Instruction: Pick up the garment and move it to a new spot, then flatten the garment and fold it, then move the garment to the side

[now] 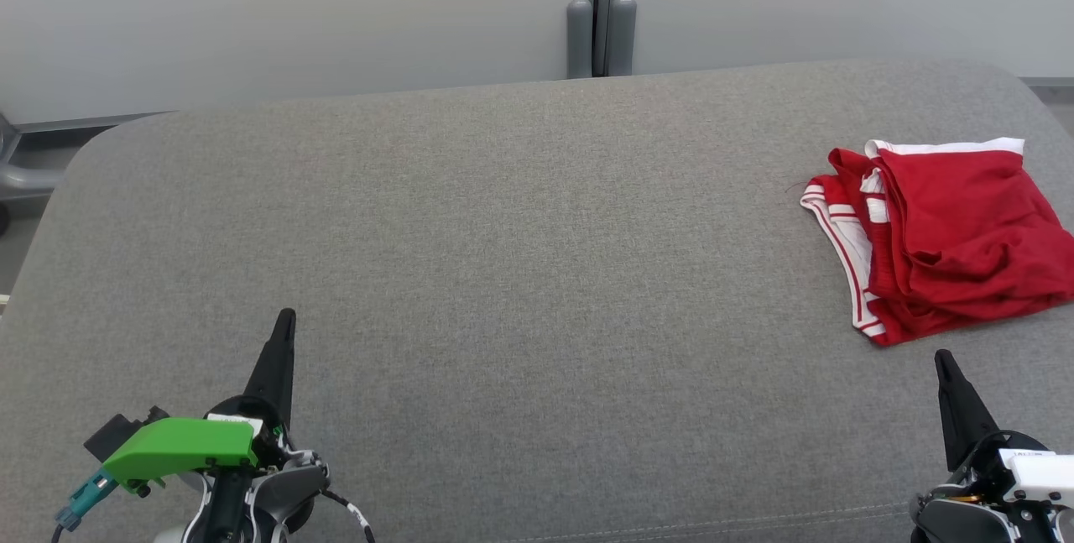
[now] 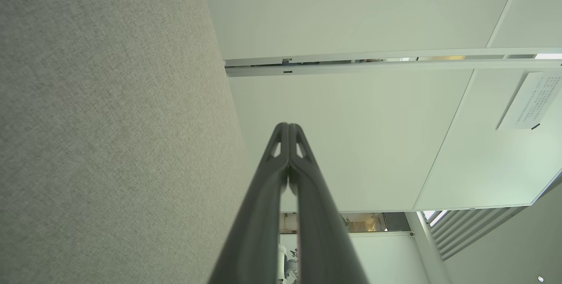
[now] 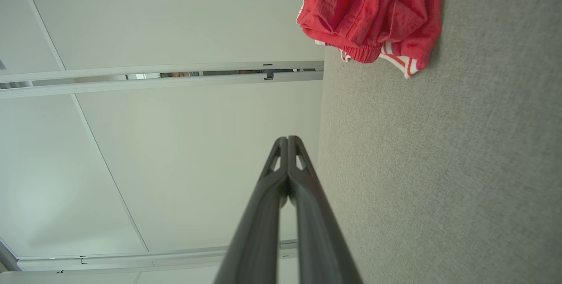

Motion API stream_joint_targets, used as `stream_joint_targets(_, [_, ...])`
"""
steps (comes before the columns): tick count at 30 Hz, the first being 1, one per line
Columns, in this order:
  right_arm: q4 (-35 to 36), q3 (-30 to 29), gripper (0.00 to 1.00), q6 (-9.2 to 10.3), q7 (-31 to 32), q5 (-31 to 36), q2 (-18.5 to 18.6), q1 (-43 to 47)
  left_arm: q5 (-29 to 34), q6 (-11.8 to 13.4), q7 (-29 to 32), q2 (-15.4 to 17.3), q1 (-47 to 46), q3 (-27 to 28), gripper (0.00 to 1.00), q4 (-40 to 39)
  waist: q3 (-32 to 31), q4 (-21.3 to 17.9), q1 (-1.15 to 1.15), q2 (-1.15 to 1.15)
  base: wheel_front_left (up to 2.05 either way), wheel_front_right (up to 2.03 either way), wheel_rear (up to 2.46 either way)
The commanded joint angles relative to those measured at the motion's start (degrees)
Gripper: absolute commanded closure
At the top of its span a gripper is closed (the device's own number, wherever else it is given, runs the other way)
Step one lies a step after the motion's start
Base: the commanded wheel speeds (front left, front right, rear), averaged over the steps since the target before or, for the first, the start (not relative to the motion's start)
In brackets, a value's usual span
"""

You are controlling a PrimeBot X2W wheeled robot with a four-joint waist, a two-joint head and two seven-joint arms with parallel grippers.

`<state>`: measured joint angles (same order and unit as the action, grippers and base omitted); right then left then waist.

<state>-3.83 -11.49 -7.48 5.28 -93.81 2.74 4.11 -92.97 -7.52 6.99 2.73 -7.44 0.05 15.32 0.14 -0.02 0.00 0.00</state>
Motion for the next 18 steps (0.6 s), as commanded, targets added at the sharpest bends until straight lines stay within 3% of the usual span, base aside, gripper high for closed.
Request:
stream_joint_targets(1, [0.23,-0.1,1.0,-0.02,0.17,-0.26,0.26,0.44,-0.22,-0.21,0.01,0.03,-0.68,0.18,1.0,0.12,0.0,0.0,0.0,0.0,0.0,0.0,0.0])
stream_joint_targets(18, [0.23,-0.09,1.0,-0.02,0.16,-0.26,0.26,0.44,-0.24,-0.2,-0.01,0.03,-0.68,0.16,1.0,0.11,0.0,0.0,0.0,0.0,0.0,0.0,0.0])
